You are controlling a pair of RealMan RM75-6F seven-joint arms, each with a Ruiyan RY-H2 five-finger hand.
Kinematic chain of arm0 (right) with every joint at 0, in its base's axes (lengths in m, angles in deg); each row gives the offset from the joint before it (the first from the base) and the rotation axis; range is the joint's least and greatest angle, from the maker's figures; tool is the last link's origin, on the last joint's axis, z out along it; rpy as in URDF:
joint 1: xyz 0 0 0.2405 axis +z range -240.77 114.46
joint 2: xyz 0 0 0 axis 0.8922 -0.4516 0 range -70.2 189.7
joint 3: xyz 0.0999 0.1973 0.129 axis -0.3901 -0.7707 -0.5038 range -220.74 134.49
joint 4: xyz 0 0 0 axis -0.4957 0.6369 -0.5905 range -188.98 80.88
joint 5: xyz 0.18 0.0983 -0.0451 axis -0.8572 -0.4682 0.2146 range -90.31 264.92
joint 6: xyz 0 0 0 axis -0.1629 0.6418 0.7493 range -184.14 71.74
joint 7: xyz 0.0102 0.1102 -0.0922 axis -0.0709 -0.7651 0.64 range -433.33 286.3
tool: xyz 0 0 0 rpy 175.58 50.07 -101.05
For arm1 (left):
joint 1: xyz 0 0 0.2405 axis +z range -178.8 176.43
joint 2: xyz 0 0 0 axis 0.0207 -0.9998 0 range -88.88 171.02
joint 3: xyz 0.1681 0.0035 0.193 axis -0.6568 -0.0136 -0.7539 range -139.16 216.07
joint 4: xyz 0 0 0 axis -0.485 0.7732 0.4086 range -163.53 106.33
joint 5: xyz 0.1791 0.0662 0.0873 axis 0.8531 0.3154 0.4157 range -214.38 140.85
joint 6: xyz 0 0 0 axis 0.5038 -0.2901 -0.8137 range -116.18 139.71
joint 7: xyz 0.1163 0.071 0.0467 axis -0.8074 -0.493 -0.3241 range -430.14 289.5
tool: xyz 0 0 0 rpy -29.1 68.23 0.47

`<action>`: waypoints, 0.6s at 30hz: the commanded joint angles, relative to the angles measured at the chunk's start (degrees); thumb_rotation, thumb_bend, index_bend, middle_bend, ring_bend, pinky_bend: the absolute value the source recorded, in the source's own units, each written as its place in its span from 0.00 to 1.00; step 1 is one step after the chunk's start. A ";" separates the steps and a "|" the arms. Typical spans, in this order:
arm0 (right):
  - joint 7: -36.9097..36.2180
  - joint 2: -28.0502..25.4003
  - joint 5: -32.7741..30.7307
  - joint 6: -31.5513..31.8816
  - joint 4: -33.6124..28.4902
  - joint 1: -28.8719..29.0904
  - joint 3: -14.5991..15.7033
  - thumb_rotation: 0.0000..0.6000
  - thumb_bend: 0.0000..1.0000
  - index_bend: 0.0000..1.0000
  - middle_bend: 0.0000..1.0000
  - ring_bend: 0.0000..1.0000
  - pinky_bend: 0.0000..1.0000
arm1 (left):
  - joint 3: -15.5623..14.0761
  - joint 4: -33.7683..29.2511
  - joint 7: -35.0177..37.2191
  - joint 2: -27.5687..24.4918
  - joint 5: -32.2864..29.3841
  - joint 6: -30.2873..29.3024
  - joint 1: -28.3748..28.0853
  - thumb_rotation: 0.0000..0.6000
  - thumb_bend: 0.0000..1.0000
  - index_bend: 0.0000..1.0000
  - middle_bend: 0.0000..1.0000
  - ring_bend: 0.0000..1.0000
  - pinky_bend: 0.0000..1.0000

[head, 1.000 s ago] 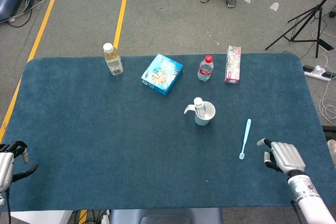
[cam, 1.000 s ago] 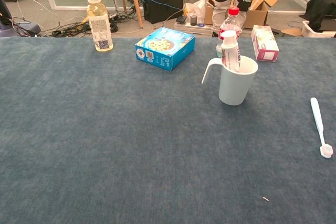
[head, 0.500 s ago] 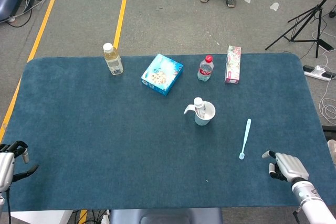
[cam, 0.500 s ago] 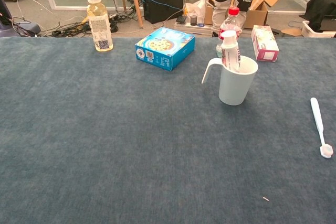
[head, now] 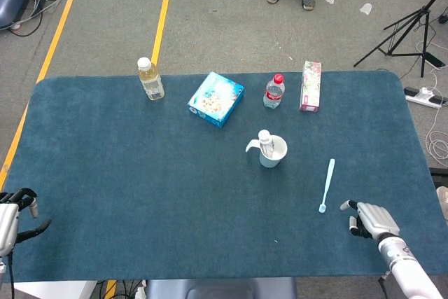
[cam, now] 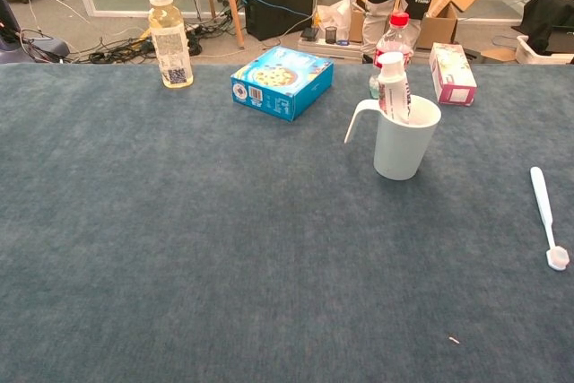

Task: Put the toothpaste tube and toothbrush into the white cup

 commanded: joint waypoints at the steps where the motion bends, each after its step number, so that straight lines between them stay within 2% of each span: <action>1: 0.32 0.92 -0.36 -0.37 0.47 0.63 -0.12 1.00 0.65 0.30 1.00 1.00 1.00 | -0.01 -0.05 0.04 -0.04 0.04 -0.05 0.02 1.00 0.00 0.68 0.41 0.46 0.35; 18: -0.56 6.16 0.09 -2.09 2.38 3.44 -1.28 1.00 0.65 0.29 1.00 1.00 1.00 | 0.01 -0.20 0.43 -0.24 0.22 -0.36 0.15 1.00 0.00 0.68 0.41 0.46 0.35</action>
